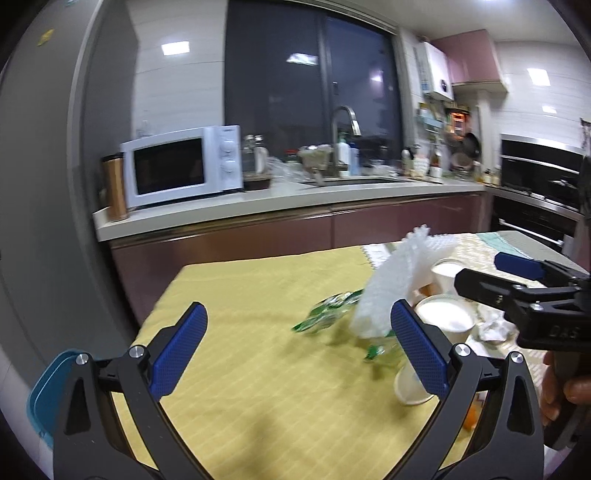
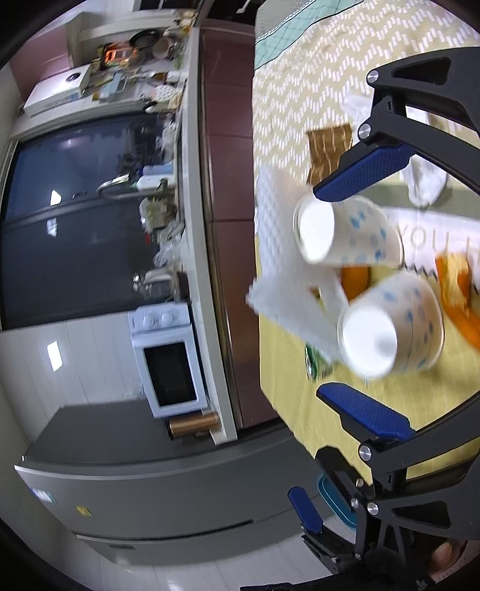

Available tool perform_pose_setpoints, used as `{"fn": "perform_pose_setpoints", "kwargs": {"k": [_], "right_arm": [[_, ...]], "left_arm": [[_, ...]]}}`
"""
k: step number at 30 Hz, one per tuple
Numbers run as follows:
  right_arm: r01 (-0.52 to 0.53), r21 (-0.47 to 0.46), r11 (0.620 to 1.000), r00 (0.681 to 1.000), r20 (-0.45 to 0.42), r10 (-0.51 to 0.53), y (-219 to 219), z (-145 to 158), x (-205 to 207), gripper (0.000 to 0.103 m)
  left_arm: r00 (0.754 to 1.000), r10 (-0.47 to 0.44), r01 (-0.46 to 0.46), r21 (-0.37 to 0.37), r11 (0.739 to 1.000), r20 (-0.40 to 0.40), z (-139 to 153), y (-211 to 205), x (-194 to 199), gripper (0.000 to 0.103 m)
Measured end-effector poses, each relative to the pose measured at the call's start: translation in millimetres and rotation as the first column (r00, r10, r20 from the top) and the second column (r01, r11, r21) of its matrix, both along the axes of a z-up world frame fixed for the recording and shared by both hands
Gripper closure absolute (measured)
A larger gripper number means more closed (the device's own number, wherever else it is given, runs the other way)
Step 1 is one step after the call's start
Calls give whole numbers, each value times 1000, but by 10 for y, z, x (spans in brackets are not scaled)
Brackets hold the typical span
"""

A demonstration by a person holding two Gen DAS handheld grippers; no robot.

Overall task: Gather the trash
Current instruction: 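Grasp a white foam net with the left tool while the right tool grasps another, then carry both foam nets to the blue bin and open both tools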

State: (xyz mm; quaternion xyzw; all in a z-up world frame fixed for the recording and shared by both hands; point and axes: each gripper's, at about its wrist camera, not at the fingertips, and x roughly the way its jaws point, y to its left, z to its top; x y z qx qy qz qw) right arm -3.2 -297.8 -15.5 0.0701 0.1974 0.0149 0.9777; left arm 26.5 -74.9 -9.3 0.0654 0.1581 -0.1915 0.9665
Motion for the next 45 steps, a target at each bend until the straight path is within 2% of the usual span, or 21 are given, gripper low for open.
{"fn": "perform_pose_setpoints", "kwargs": {"k": [3, 9, 17, 20, 22, 23, 25, 27, 28, 30, 32, 36, 45], "right_arm": [[24, 25, 999, 1000, -14, -24, -178, 14, 77, 10], [57, 106, 993, 997, -51, -52, -577, 50, 359, 14], [-10, 260, 966, 994, -99, 37, -977, -29, 804, 14], [-42, 274, 961, 989, -123, 78, -988, -79, 928, 14], [-69, 296, 953, 985, -130, 112, -989, -112, 994, 14], [-76, 305, 949, 984, -132, 121, -992, -124, 1008, 18], [-97, 325, 941, 980, -133, 146, -1006, -145, 1032, 33], [-112, 345, 932, 978, -130, 165, -1022, -153, 1049, 53], [-122, 352, 928, 976, -127, 177, -1029, -158, 1043, 57], [-143, 360, 922, 973, -119, 198, -1022, -147, 1042, 73], [-166, 354, 920, 971, -106, 216, -1009, -123, 1034, 80], [-213, 341, 916, 966, -68, 250, -941, -10, 989, 88], [-298, 288, 910, 953, 27, 303, -699, 387, 818, 89]], "left_arm": [[997, -72, 72, -1, 997, -20, 47, -131, 120, 9], [969, -229, 228, -25, 973, -90, 147, -477, 440, 19], [937, -307, 315, 20, 949, -167, 61, -1001, 789, 33], [922, -324, 337, 28, 941, -212, -7, -1137, 952, 47], [913, -323, 338, 17, 941, -250, -49, -1150, 1055, 62], [909, -324, 338, 10, 941, -262, -67, -1162, 1099, 65], [904, -317, 328, -10, 945, -286, -92, -1153, 1198, 78], [903, -310, 316, -28, 948, -297, -81, -1062, 1235, 90], [902, -312, 316, -35, 948, -299, -77, -1037, 1273, 91], [908, -302, 304, -39, 952, -289, -58, -987, 1329, 91], [909, -300, 297, -57, 953, -288, -36, -919, 1274, 91], [915, -294, 276, -101, 956, -278, 48, -743, 1296, 91], [939, -259, 222, -178, 959, -227, 370, -210, 1132, 92]]}}
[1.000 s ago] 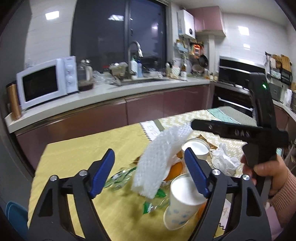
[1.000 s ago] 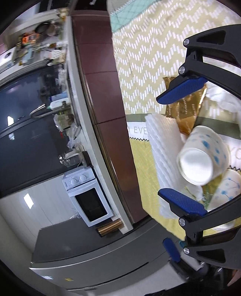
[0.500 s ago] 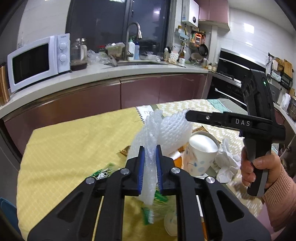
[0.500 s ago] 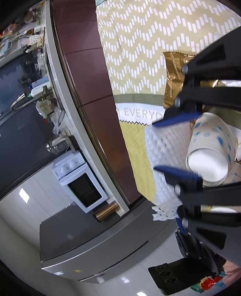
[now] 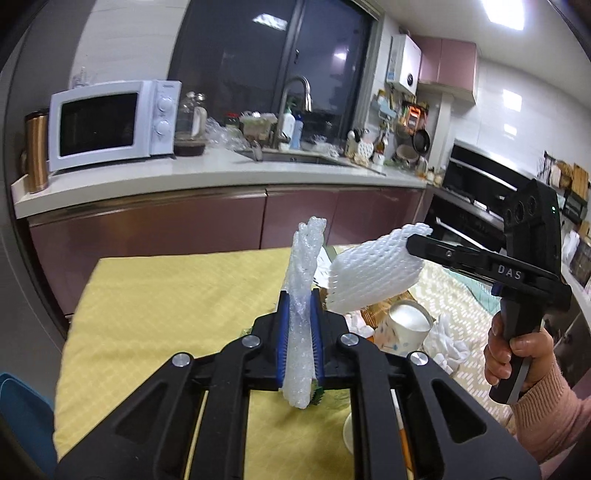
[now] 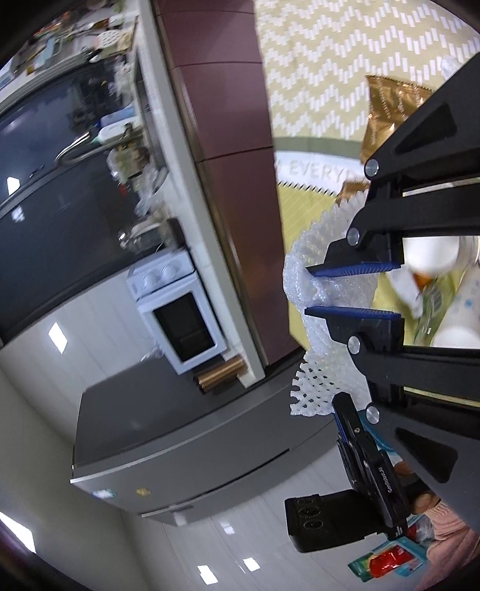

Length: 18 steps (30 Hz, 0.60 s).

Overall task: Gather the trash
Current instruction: 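Carry both foam nets to the blue bin and open both tools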

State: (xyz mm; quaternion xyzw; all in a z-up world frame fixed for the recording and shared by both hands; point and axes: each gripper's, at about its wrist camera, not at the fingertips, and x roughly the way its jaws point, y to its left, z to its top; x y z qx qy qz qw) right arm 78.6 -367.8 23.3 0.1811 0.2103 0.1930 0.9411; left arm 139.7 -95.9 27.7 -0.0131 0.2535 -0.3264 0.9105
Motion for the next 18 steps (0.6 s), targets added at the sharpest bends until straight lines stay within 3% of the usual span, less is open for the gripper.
{"fn": "perform_pose_setpoints", "kwargs": {"k": [5, 12, 18], "right_arm": [[-69, -7, 998, 997, 33, 69, 264, 190, -79, 89], [-212, -18, 977, 977, 17, 212, 852, 210, -107, 89], [-325, -20, 946, 946, -22, 324, 1434, 135, -19, 89]], "left_arm": [[998, 54, -54, -40, 998, 9, 137, 464, -127, 92], [987, 163, -162, -41, 986, 12, 136, 1164, -331, 92], [957, 289, -289, -29, 957, 14, 68, 1842, -540, 92]]}}
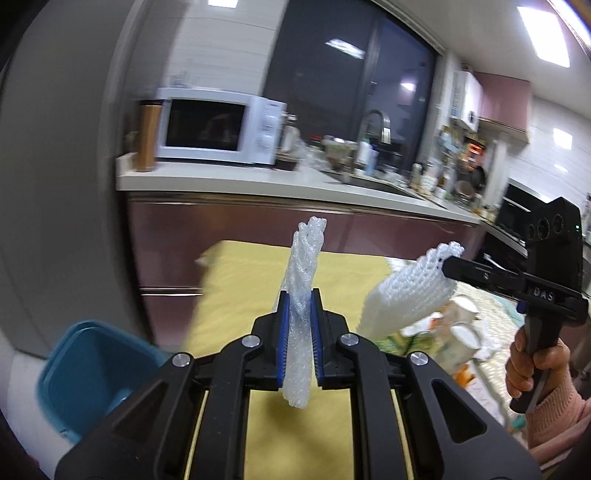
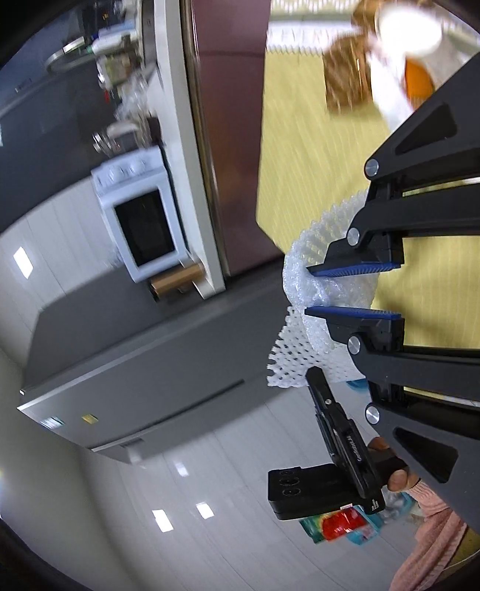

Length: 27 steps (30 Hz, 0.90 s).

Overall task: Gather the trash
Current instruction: 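Carry both foam nets to the blue bin and open both tools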

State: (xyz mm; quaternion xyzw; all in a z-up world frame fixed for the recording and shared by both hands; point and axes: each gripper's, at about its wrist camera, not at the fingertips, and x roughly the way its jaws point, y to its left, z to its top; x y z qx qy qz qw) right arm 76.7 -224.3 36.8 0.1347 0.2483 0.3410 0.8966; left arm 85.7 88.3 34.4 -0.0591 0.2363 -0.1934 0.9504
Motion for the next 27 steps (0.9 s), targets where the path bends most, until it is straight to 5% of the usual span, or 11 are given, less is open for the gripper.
{"fn": "perform_pose_setpoints", "kwargs": {"k": [6, 14, 27], "right_arm": [[-110, -29, 993, 993, -36, 109, 607, -60, 178, 89], [-235, -79, 969, 971, -72, 230, 1454, -103, 425, 88], [-340, -211, 916, 935, -184, 304, 2456, -496, 736, 87]], "left_arm": [[988, 154, -154, 17, 988, -15, -124, 663, -125, 92], [936, 339, -336, 42, 941, -95, -463, 1503, -154, 92], [874, 436, -432, 71, 899, -215, -1038, 2036, 106, 91]]}}
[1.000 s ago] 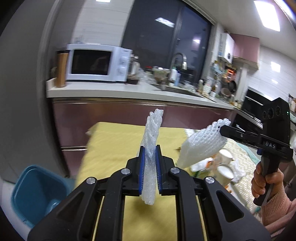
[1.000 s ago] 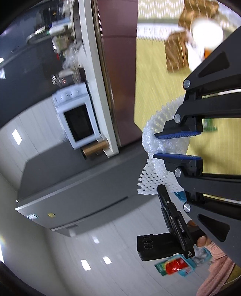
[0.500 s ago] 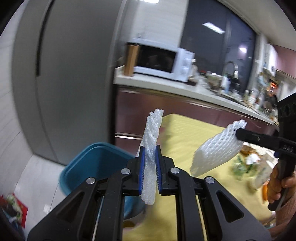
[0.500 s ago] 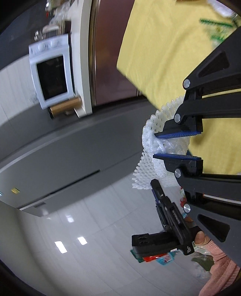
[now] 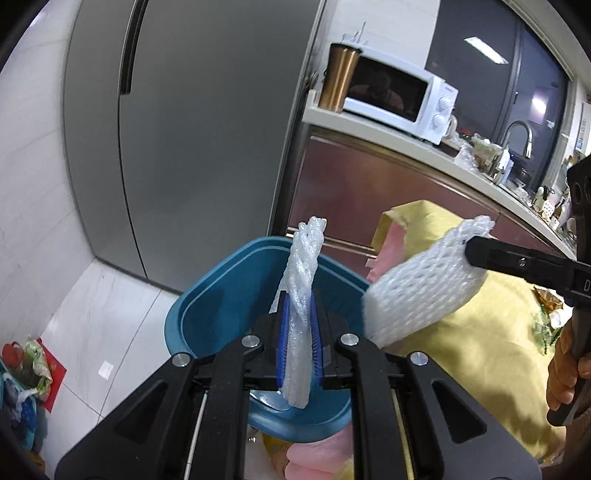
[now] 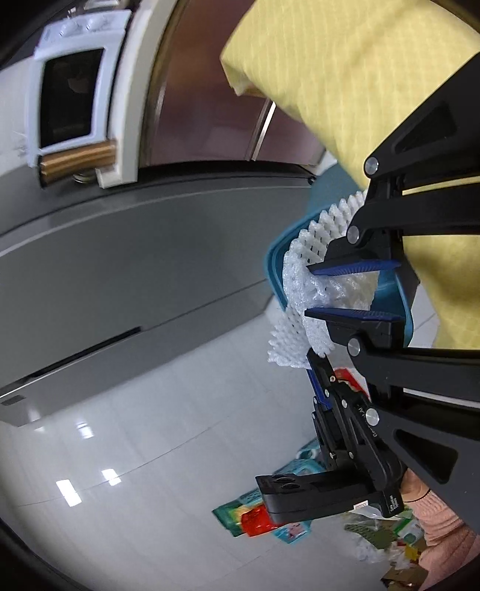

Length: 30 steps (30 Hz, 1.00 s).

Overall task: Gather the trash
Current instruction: 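Carry both foam nets to the blue bin and open both tools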

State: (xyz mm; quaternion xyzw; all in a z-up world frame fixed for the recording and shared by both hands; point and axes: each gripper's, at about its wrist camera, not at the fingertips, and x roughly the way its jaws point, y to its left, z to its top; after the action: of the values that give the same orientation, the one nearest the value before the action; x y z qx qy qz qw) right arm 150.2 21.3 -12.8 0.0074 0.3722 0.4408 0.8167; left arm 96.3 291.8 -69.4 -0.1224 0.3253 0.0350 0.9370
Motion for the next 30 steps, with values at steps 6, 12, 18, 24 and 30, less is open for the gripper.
{"fn": "perform_pose_setpoints", "kwargs": {"k": [6, 12, 18, 24, 30], "right_arm": [[-22, -103, 994, 1000, -16, 21, 360, -208, 62, 86], [-9, -178, 984, 999, -47, 1, 515, -411, 158, 74], [2, -199, 980, 998, -68, -16, 541, -481, 198, 67], [-5, -182, 983, 995, -96, -13, 508, -502, 263, 56], [-12, -162, 987, 996, -94, -3, 473, -477, 248, 56]], "left_arm": [[999, 18, -18, -12, 1000, -50, -208, -6, 163, 91], [997, 27, -28, -9, 1000, -77, -340, -4, 250, 88], [994, 41, -42, -11, 999, -105, -448, -3, 338, 84], [995, 51, -51, 2, 999, -87, -410, -65, 320, 82], [996, 55, -55, 2, 999, -70, -356, -57, 252, 80]]}}
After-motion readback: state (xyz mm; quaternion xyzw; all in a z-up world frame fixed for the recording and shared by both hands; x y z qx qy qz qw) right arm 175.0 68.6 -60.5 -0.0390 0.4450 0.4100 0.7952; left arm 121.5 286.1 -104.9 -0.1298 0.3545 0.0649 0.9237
